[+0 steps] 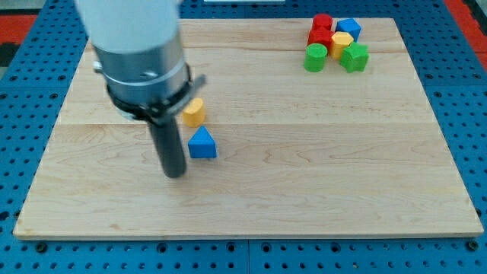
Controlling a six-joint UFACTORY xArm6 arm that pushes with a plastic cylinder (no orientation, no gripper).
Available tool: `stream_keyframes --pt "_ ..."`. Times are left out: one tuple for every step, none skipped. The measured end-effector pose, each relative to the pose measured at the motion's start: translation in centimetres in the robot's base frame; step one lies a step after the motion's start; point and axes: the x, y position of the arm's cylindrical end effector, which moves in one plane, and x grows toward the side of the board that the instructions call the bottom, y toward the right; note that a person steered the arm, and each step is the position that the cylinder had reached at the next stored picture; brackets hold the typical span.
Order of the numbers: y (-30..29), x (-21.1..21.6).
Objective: Place the arm to the left side of the yellow heart
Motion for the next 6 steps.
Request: stream_keyframes --pt "-1.6 -3.5" --pt "-1.9 -5.4" --pt "-1.9 -6.7" --pt "0.9 -8.4" --pt "4.7 -12.9" --pt "10.1 -14.9"
